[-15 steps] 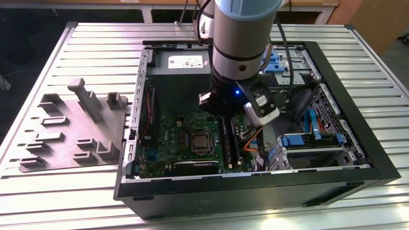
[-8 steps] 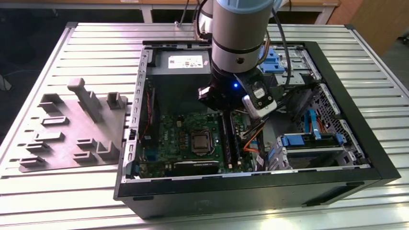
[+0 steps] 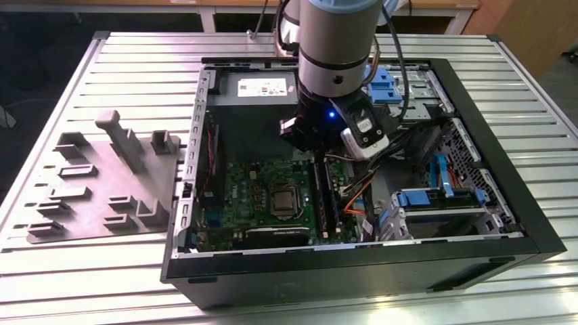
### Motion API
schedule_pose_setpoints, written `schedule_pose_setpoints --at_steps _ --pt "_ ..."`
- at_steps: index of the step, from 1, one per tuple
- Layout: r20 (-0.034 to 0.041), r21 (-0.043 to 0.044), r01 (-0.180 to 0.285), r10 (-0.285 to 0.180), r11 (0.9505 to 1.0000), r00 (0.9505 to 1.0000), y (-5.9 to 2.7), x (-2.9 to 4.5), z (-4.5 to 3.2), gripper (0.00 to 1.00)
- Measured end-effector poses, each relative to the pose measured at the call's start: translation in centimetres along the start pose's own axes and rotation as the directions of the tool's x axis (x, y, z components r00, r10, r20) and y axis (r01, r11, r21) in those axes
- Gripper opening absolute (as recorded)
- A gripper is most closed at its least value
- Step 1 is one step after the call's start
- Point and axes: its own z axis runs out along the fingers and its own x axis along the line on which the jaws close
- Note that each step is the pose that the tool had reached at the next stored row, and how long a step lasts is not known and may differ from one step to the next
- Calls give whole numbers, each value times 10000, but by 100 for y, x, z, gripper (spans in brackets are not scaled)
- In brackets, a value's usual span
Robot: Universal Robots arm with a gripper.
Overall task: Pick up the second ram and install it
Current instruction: 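Press down the second ram until it locks into place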
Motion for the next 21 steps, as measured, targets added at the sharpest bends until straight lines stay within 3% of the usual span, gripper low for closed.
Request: schedule_pose_setpoints --at_steps 21 --pt "0 0 1 -1 10000 10000 212 6 17 10"
